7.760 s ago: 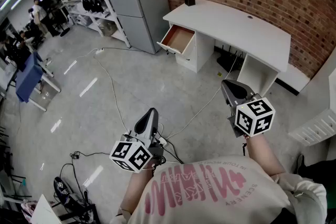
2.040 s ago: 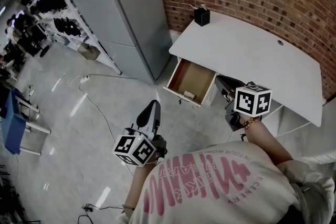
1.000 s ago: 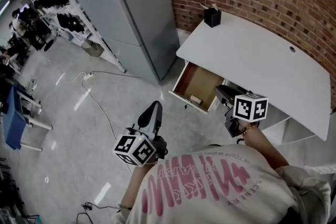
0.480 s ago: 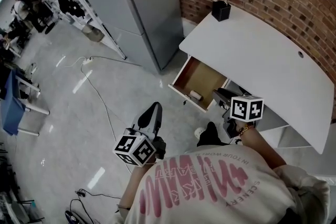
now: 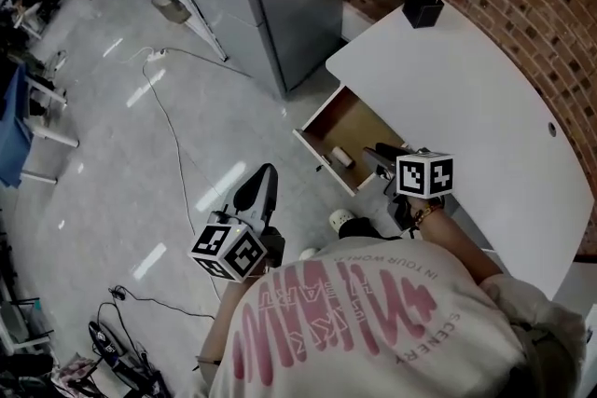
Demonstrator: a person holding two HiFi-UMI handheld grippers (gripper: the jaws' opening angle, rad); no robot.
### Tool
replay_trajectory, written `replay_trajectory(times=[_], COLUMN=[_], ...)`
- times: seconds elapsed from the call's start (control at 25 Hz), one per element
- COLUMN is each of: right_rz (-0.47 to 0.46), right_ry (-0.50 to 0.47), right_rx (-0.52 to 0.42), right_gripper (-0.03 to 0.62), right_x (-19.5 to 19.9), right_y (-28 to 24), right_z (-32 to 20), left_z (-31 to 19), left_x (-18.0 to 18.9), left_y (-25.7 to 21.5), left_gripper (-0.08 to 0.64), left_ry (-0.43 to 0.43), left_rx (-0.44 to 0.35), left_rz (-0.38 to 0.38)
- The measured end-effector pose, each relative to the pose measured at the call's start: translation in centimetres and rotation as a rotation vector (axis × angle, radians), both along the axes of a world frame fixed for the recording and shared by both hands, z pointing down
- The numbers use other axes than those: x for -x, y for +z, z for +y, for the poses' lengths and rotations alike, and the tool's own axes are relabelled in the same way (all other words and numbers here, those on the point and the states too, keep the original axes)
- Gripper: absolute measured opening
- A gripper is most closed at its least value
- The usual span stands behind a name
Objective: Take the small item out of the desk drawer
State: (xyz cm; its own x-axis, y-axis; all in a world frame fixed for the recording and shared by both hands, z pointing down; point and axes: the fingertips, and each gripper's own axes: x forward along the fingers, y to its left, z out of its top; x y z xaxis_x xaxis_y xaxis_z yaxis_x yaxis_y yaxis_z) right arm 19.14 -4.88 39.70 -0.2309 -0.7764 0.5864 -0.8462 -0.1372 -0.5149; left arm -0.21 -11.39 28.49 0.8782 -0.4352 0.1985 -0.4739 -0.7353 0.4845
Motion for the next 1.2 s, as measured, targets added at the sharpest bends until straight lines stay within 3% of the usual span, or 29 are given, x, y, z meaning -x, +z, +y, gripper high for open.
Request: replay_trajectory(times=[0.64,1.2], right_rz=[0.012,-0.041], right_ry=[-0.248,-0.39], right_rx=[0.142,0.299], right_gripper=[0.202,0.215], right_x=[-0.1,3.0], right_y=[7.7,15.0], right_z=[-6.0,-6.9], left_z=[-2.7,-3.2], left_x=[0.7,3.2], left_y=[3.2,7.8], left_gripper=[0.006,0.006], left_ry=[-0.213,-0.359], left_rx=[0.048,0.165], left_rz=[-0.072,-0.132])
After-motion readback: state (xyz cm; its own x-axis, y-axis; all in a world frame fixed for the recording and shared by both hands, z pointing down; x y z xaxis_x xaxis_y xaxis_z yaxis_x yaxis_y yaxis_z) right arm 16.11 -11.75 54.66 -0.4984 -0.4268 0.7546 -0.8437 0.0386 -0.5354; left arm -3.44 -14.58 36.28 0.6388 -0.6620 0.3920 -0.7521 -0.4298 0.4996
